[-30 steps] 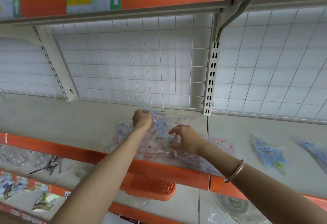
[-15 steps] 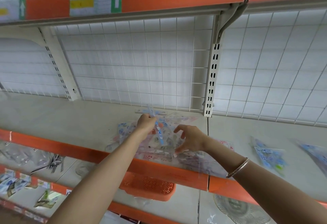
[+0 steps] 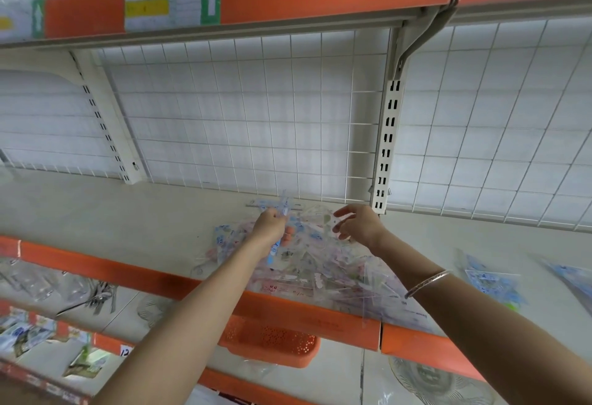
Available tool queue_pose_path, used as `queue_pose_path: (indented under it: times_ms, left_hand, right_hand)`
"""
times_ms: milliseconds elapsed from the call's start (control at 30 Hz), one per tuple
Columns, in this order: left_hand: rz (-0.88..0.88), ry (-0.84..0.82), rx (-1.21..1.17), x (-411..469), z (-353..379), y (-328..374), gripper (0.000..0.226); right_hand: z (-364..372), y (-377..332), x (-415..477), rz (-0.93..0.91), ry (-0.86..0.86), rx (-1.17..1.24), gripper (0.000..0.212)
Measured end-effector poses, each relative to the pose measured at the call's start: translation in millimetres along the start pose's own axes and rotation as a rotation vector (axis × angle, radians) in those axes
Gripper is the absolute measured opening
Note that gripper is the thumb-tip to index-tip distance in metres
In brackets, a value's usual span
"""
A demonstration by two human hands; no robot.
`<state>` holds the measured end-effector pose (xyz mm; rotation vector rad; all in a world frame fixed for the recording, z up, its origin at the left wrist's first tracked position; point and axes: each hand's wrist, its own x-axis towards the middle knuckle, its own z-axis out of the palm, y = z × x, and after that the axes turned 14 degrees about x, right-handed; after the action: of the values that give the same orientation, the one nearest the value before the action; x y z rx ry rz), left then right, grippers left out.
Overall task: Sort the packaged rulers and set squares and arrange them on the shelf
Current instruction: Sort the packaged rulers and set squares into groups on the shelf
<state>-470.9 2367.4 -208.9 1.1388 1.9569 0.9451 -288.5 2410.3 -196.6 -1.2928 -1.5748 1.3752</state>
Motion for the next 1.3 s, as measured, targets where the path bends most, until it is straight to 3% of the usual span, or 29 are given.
queue_pose_path:
  times_ms: [133,233,367,600,700,867,967,1100,1300]
  left_hand:
    - [-0.015,-0.014,-0.002,0.3,-2.2,-1.5,0.015]
    - [-0.027,-0.017,-0.007,4.6,-3.1,-3.6,0.019]
    - [-0.028,-0.024,0.005,9.4,-2.1,-3.2,0.015]
    - [-0.015,-0.03,0.05,14.1,0.8,1.3,0.011]
    - [-0.014,-0.036,0.053,16.6,0.1,0.9,0.013]
    - [-0.035,0.024,0.061,24.0,-10.9,-6.7,0.016]
    - [-0.036,0.038,0.083,25.8,-17.4,-10.0,0.02]
    - [-0.038,0.019,0.053,25.5,-18.9,-11.0,0.01]
    - [-0.044,-0.01,0.006,22.5,-11.7,-7.9,0.024]
  right_hand:
    - [1.6,-4.9,7.9,0.046,-0.016,-0.075,0.012]
    - [0.8,-8.7,7.6,0.102,-0.129,-0.199,0.016]
    - [3.4,-11.3,2.3,0.106,-0.25,-0.384,0.005]
    - [12.9,-2.5,17.5,-0.056,-0.027,-0.263,0.019]
    - [17.0,5.0,26.0,-0.051,-0.007,-0.252,0.032]
    - [27.6,9.2,29.6,-0.079,-0.081,-0.579,0.068]
    - [31.5,12.2,30.8,-0.079,-0.093,-0.648,0.067]
    - [35.2,12.4,31.2,-0.113,-0.104,-0.587,0.061]
    - [35.6,11.8,32.9,-0.049,-0.033,-0.42,0.064]
